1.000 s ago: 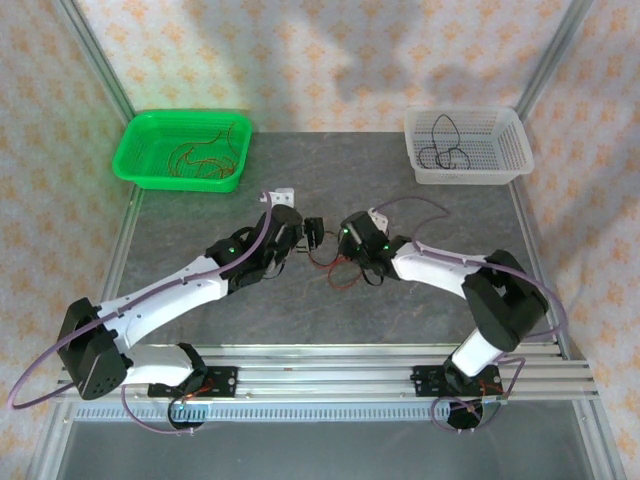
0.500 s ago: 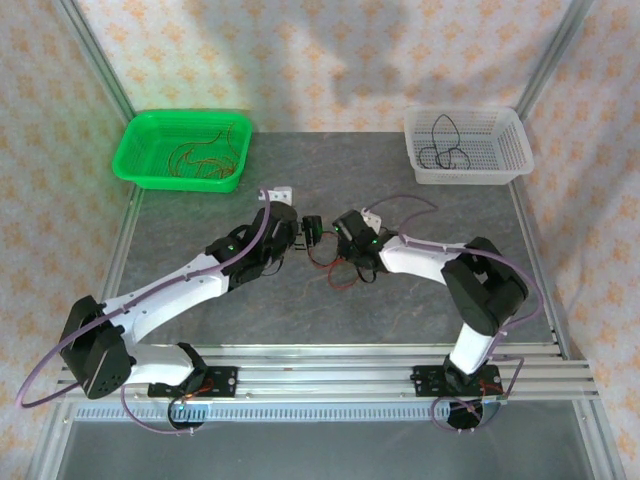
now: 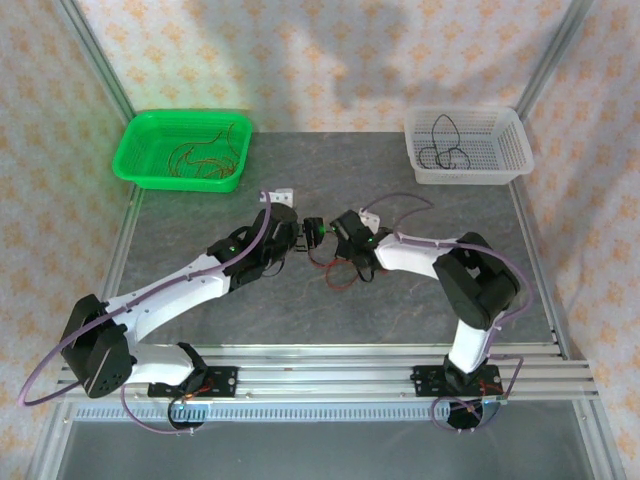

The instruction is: Untangle the cables

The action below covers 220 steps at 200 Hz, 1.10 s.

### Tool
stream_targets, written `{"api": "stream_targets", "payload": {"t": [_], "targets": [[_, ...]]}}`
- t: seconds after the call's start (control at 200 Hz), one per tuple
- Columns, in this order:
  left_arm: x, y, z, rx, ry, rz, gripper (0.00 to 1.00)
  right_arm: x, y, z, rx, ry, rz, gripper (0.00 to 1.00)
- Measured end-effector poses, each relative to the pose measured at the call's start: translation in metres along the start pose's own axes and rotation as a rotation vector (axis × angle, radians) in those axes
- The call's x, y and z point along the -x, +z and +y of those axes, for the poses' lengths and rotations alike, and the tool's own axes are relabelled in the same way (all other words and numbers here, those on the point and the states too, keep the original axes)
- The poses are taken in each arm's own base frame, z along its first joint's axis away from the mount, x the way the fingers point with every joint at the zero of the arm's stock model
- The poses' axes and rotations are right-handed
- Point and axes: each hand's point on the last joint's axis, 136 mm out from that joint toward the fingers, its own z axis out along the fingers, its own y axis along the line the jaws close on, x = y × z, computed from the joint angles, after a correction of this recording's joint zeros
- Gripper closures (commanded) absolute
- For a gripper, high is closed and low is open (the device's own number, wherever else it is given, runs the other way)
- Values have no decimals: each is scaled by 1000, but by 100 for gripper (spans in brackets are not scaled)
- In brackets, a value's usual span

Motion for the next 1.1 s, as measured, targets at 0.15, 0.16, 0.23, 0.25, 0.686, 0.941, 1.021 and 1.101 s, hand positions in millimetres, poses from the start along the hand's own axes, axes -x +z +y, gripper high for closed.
{"api": "stream_targets", "payload": {"t": [0.15,0.16,0.23,0.25,0.686,0.941,1.021,1.101], "targets": [[-9,2,5,5,1,9,23,16,-32,14,94,11,-31,100],[-10,2,6,4,1,12,23,17,-34,15,102,13,-32,100],[-16,4,7,-6,-2,20,23,31,-61,27,196,35,-58,100],[-18,4,7,-10,-6,20,24,35,-67,30,219,40,-65,100],[-52,-3,-1,-139,67,-15,25,61,-123,52,558,180,-9,100],[-50,3,-1,-148,105,-63,26,66,-155,72,704,220,13,100],[-52,10,-3,-153,128,-67,27,72,-173,77,758,233,-1,100],[-54,16,-5,-158,153,-73,26,79,-197,82,827,252,-24,100]]}}
